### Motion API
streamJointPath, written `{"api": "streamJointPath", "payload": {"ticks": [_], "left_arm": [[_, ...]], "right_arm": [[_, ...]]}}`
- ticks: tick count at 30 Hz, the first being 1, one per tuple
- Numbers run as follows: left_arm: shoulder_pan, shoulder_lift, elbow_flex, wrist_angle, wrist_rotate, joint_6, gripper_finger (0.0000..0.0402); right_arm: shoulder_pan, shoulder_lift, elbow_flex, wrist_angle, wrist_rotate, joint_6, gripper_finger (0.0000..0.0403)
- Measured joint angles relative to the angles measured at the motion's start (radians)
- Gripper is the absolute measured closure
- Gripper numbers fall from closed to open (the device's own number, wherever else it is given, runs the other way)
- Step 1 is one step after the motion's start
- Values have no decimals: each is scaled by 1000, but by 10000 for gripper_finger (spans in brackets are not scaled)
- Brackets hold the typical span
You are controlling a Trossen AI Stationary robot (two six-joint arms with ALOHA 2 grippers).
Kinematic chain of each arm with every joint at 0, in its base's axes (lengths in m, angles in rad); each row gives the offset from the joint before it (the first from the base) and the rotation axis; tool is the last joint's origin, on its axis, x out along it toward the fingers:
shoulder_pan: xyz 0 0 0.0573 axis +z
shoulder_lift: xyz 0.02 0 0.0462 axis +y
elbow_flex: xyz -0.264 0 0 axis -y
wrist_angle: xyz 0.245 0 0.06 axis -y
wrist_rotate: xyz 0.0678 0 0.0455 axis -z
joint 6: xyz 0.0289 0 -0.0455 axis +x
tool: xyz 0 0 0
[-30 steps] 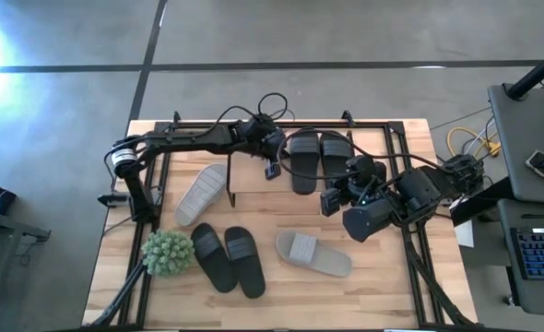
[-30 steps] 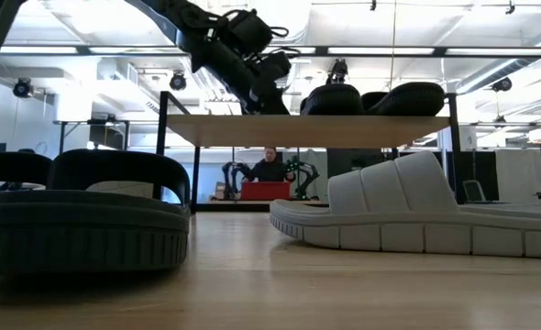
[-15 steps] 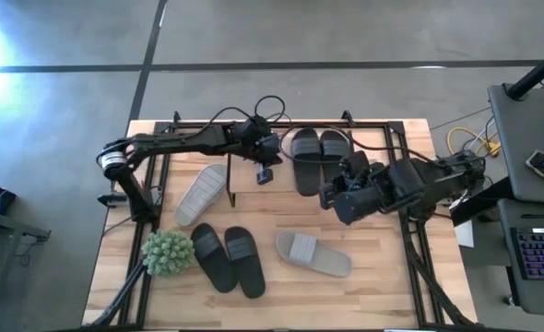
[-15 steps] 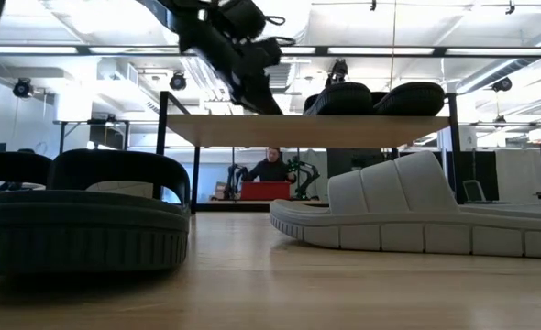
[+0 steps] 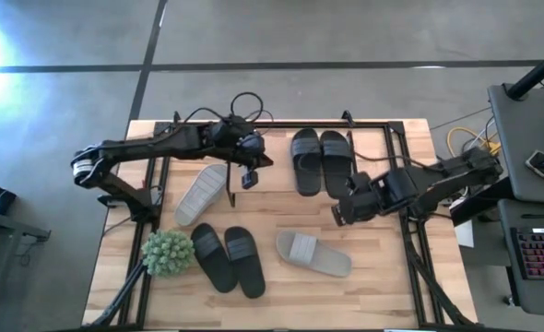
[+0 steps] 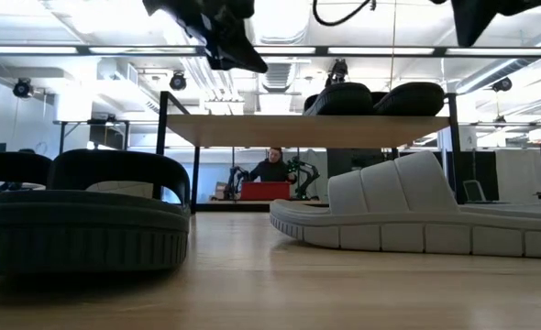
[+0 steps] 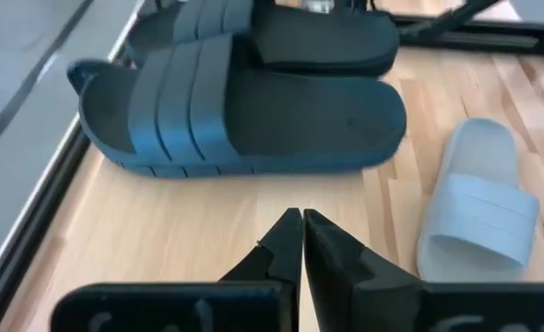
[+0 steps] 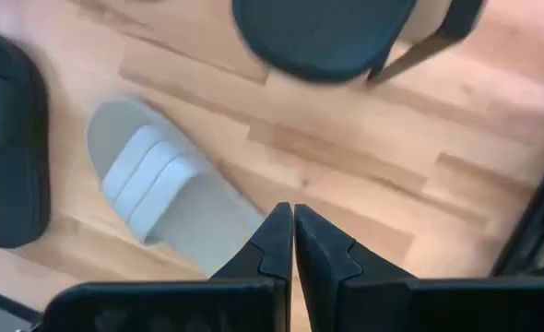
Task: Pick and place slides into the shelf
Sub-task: Put the right black slipper on the shelf
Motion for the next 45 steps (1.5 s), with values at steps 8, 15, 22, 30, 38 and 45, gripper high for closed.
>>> {"api": "streamJointPath", "payload": {"ticks": [8,15,22,30,38,45], "left_arm": [[-5,43,-20,47,3,0,401],[-42,96,-8,200,48,-26,402],[-80,190,16,277,52,-27,402],[-107,260,24,394,65,-24,402],[-107,329,41,419,63,-33,402],[-108,342,50,417,64,-76,402]], "right_arm": [[13,34,-64,24,62,54,395],[-28,17,-89,30,143,55,395],[-70,-11,-156,141,112,-19,394],[-77,-13,-215,209,120,-19,394],[-86,-28,-269,231,190,20,394],[-115,-50,-284,273,214,-6,394]]}}
